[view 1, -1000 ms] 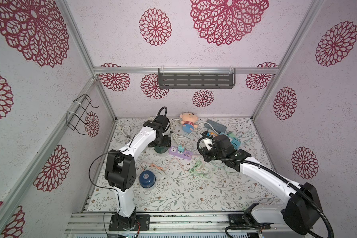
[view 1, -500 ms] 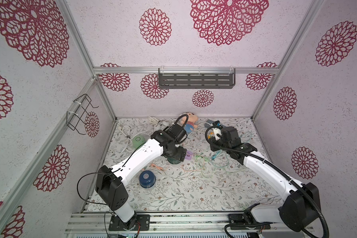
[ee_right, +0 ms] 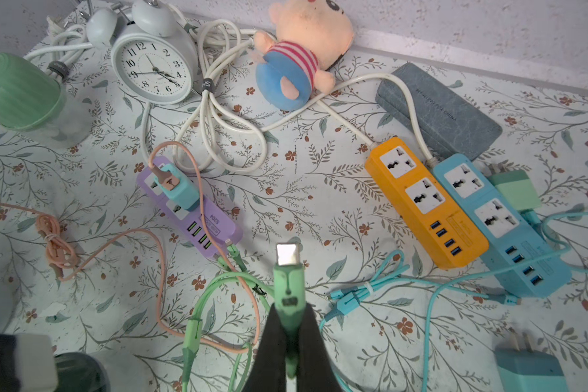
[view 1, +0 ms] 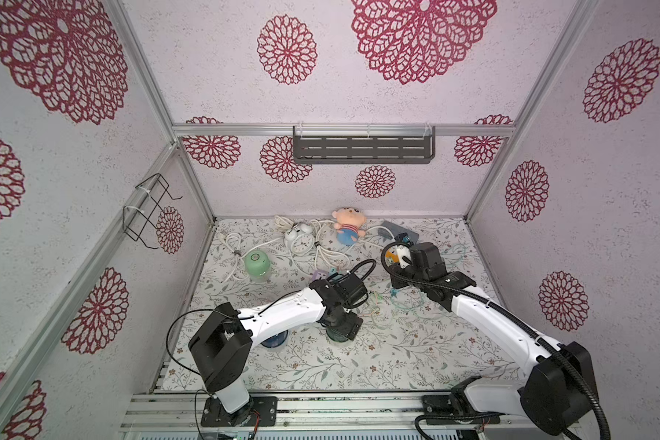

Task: Charge the cordless meat grinders
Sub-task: Place the cordless meat grinder at the center of the board.

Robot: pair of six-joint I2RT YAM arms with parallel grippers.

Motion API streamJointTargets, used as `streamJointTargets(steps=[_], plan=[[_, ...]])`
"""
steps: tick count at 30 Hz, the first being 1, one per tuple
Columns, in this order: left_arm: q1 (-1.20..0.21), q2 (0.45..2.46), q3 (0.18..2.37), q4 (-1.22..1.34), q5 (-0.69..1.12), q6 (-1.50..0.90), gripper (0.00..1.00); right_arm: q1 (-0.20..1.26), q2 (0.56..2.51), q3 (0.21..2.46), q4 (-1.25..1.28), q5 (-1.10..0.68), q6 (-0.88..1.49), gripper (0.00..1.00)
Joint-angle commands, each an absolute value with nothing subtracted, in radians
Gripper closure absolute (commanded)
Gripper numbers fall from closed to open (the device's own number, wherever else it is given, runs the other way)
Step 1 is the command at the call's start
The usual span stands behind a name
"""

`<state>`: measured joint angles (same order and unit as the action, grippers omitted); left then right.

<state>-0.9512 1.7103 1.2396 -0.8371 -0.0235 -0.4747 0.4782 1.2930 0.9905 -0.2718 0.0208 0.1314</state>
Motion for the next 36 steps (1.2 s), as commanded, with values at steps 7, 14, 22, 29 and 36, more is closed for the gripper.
streamJointTargets(steps=[7, 14, 22, 29, 36], plan=[[-0.972, 1.628, 1.197, -0.744, -0.097, -0.479, 0.03, 0.477, 1.256, 0.986, -0.263, 0.0, 0.171, 1.0], [-0.971, 1.501, 1.133, -0.847, -0.16, -0.49, 0.03, 0.484, 1.241, 0.949, -0.247, -0.029, 0.196, 1.0], [-0.93, 1.371, 1.04, -0.878, -0.163, -0.582, 0.03, 0.511, 1.25, 0.937, -0.231, -0.043, 0.203, 1.0], [-0.929, 1.385, 1.066, -0.742, -0.026, -0.636, 0.03, 0.584, 1.287, 0.899, -0.187, -0.027, 0.235, 1.0], [-0.905, 1.56, 1.181, -0.744, -0.005, -0.612, 0.03, 0.587, 1.26, 0.832, -0.162, 0.01, 0.26, 1.0]])
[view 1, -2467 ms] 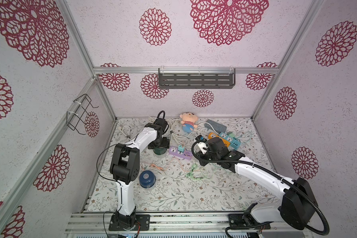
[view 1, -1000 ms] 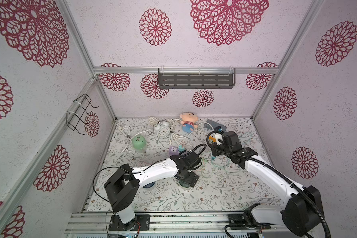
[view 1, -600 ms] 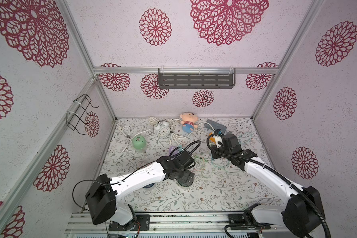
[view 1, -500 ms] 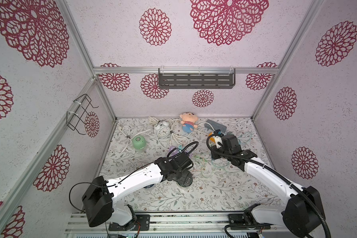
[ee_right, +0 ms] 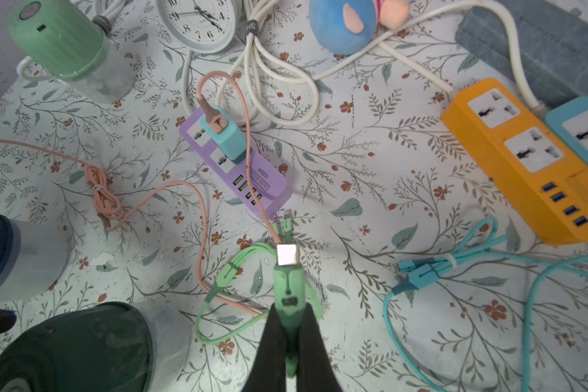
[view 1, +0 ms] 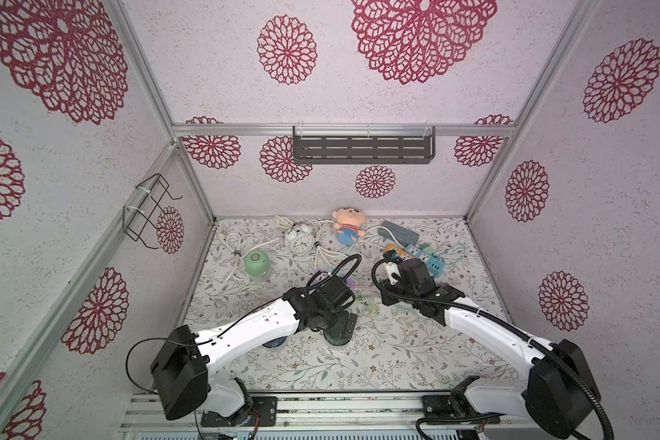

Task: Charge the cordless meat grinders
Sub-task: Place the cordless meat grinder at the center of the board, then adjust the cordless meat grinder at the center of the board.

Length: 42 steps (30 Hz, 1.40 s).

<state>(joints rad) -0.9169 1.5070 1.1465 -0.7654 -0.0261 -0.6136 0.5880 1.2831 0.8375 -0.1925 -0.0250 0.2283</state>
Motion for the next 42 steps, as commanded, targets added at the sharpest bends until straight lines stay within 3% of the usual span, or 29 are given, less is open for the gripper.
streamJointTargets(steps=[1, 11, 13, 17, 20, 31, 42], plan=[[-0.904, 1.587, 1.194, -0.736, 0.0, -0.604, 0.03, 0.586, 1.256, 0.826, -0.165, 0.023, 0.26, 1.0], [-0.916, 1.673, 1.234, -0.474, 0.227, -0.578, 0.03, 0.552, 1.224, 0.781, -0.163, 0.069, 0.271, 1.0], [-0.917, 1.679, 1.255, -0.505, 0.187, -0.578, 0.03, 0.547, 1.219, 0.774, -0.16, 0.066, 0.273, 1.0], [-0.94, 1.745, 1.4, -0.825, -0.126, -0.593, 0.03, 0.543, 1.215, 0.759, -0.143, 0.054, 0.277, 1.0], [-0.969, 1.789, 1.456, -0.96, -0.226, -0.622, 0.03, 0.542, 1.217, 0.749, -0.124, 0.043, 0.28, 1.0], [-1.052, 1.749, 1.365, -0.988, -0.265, -0.737, 0.03, 0.541, 1.22, 0.73, -0.098, -0.002, 0.277, 1.0], [-1.031, 1.572, 1.155, -1.022, -0.267, -0.762, 0.03, 0.542, 1.224, 0.708, -0.077, -0.03, 0.283, 1.0]])
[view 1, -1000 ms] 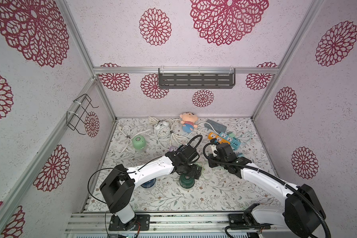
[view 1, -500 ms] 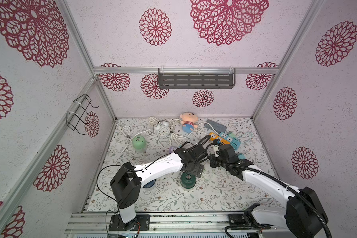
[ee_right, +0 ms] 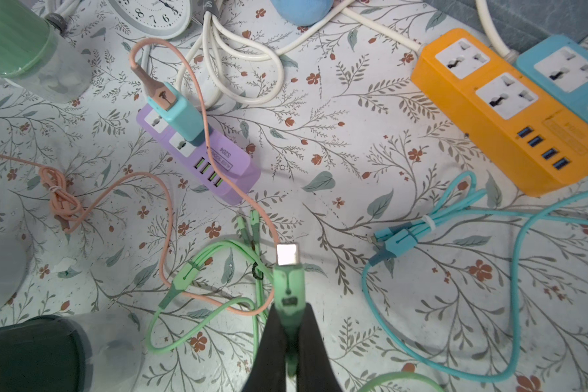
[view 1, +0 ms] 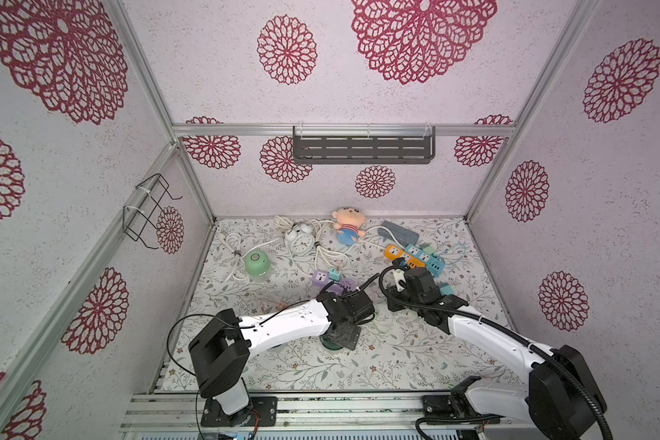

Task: Charge the cordless meat grinders
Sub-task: Adjust the cordless meat grinder at the center of the board.

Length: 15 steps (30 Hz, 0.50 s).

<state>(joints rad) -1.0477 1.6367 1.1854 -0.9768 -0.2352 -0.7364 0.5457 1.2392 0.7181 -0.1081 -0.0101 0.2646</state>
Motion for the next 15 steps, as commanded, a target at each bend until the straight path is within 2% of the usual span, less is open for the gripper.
streamJointTargets(steps=[1, 10, 15], plan=[[-1.024, 1.544, 1.132, -1.02, -0.265, -0.763, 0.03, 0.542, 1.223, 0.705, -0.073, -0.032, 0.286, 1.0], [-0.934, 1.271, 0.862, -0.734, -0.078, -0.659, 0.03, 0.543, 1.236, 0.714, -0.061, -0.084, 0.282, 1.0], [-0.887, 1.206, 0.774, -0.614, -0.037, -0.603, 0.03, 0.546, 1.233, 0.716, -0.059, -0.112, 0.283, 1.0]])
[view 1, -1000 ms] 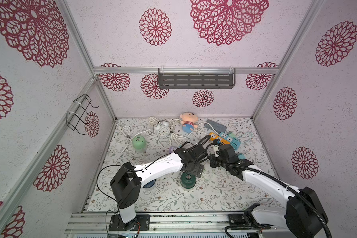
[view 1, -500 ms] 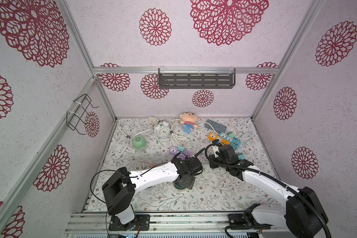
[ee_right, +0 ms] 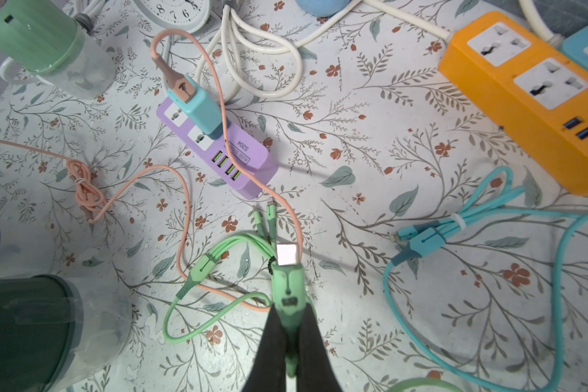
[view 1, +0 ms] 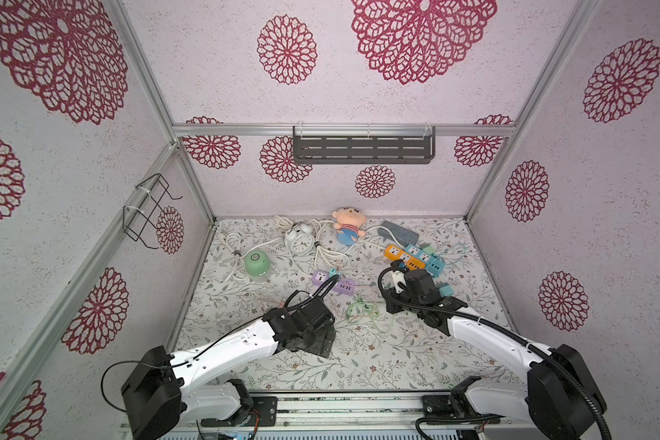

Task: Charge the cordless meat grinders
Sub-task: Adjust the cordless meat grinder at the center of the board.

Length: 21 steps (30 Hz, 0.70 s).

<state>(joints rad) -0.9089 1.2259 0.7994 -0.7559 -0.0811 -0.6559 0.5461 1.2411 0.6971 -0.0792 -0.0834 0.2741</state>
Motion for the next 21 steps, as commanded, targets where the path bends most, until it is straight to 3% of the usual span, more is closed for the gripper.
streamJointTargets(steps=[1, 17, 21], plan=[[-0.88, 1.209, 0.768, -0.594, -0.029, -0.593, 0.03, 0.548, 1.235, 0.719, -0.061, -0.116, 0.284, 1.0], [-0.864, 1.476, 0.937, -0.402, 0.122, -0.518, 0.02, 0.565, 1.208, 0.679, -0.063, -0.061, 0.3, 1.0], [-0.862, 1.519, 0.967, -0.384, 0.111, -0.524, 0.03, 0.561, 1.295, 0.714, -0.066, -0.049, 0.307, 1.0]])
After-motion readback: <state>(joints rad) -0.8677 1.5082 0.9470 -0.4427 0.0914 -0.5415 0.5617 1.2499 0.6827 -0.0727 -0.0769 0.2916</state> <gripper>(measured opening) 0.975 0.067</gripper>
